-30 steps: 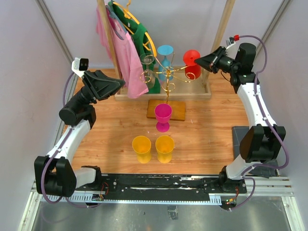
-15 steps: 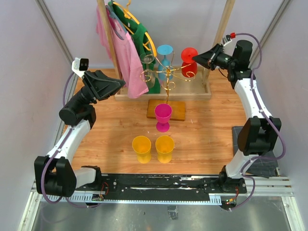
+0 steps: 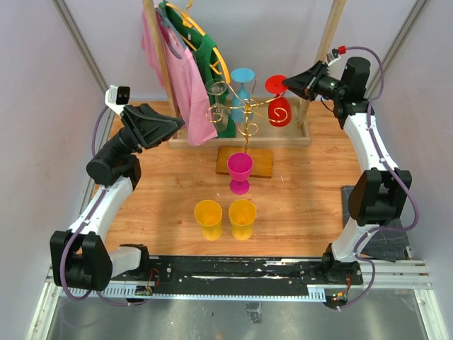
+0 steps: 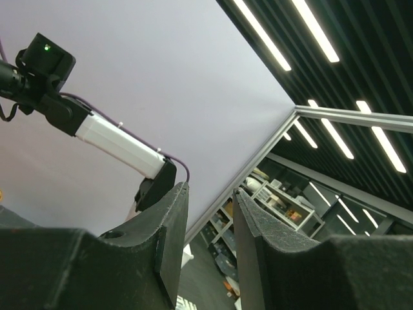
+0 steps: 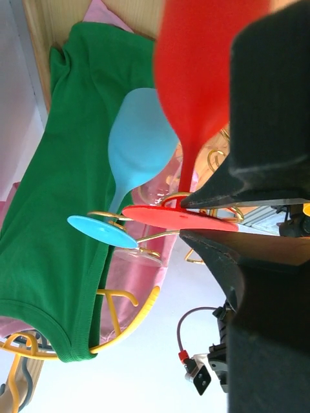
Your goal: Place the wine glass upside down on the wine glass rack
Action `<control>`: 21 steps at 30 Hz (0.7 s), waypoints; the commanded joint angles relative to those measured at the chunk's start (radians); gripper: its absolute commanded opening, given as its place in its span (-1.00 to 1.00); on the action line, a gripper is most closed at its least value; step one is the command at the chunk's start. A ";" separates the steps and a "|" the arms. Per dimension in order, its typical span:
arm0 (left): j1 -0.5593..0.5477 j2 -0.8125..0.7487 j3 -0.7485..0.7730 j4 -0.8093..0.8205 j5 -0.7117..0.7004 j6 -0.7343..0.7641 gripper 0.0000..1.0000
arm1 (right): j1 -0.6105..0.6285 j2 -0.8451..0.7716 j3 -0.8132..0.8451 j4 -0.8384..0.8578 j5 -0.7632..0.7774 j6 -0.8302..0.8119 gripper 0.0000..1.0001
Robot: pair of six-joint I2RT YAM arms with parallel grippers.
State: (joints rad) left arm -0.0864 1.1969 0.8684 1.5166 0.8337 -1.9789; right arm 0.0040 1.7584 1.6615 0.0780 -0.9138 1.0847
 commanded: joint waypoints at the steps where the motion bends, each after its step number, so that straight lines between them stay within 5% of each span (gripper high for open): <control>1: 0.010 -0.027 0.011 0.059 0.019 0.017 -0.23 | 0.007 0.003 0.018 0.031 0.003 -0.018 -0.57; 21: 0.010 -0.030 -0.010 0.074 0.025 0.011 -0.25 | -0.032 0.031 0.005 -0.001 0.029 -0.064 -0.21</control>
State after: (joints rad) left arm -0.0864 1.1873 0.8684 1.5169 0.8413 -1.9755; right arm -0.0013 1.7885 1.6642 0.0696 -0.8890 1.0428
